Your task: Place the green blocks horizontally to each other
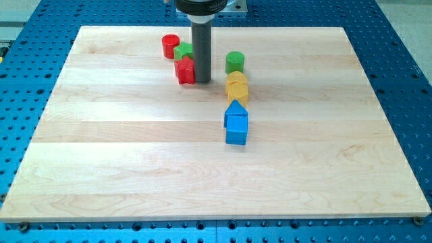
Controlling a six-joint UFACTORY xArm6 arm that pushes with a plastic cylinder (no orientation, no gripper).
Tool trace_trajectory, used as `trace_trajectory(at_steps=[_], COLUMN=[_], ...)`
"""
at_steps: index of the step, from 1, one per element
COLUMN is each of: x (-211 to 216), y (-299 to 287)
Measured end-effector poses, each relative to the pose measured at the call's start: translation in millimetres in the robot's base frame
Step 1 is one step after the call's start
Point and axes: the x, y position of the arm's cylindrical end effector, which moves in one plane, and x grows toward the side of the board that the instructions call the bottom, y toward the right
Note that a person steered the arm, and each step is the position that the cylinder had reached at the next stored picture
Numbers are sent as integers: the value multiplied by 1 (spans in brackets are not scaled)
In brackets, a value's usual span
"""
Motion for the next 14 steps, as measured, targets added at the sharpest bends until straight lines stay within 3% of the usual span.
trace_trajectory(at_steps=[2, 3, 4, 9, 12, 14], x=[-2, -6, -53, -59, -61, -160], y=[3, 44, 65, -49, -31, -27])
